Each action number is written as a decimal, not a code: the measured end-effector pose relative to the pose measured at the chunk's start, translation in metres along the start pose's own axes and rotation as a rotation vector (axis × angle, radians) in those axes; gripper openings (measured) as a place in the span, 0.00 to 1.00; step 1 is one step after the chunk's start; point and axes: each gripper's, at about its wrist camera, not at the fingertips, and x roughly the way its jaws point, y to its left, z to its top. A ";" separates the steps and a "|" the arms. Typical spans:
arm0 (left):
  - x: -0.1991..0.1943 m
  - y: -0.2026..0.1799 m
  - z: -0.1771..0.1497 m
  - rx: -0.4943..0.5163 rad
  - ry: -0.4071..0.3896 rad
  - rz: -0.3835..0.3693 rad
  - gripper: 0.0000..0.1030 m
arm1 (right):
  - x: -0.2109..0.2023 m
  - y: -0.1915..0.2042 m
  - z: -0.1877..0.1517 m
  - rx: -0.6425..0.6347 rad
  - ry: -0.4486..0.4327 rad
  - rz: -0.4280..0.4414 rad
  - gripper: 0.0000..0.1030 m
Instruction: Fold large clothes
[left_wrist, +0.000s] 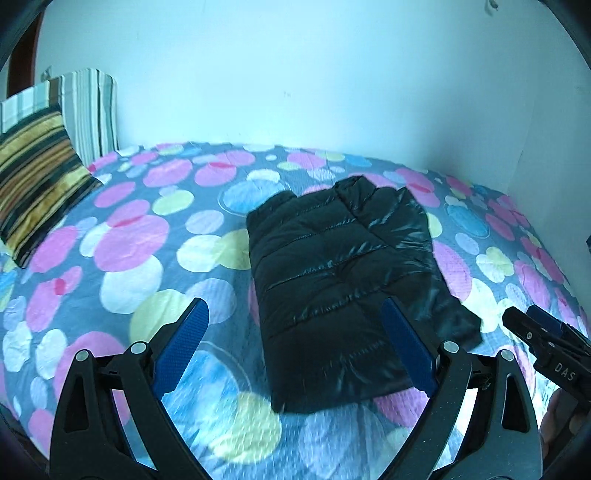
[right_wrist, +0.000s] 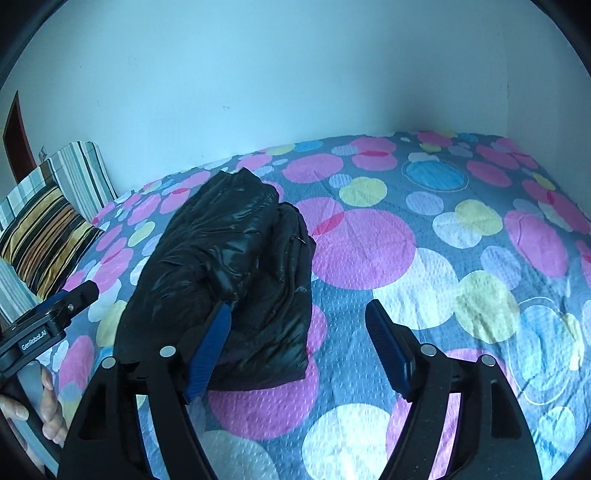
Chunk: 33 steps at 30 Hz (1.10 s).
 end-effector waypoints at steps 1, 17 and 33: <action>-0.008 -0.001 -0.001 0.001 -0.008 0.006 0.93 | -0.005 0.001 0.000 -0.003 -0.007 0.001 0.74; -0.084 -0.023 -0.027 -0.006 -0.072 0.040 0.95 | -0.073 0.018 -0.013 -0.069 -0.115 -0.027 0.79; -0.115 -0.038 -0.033 -0.003 -0.132 0.061 0.95 | -0.099 0.033 -0.019 -0.113 -0.169 -0.025 0.79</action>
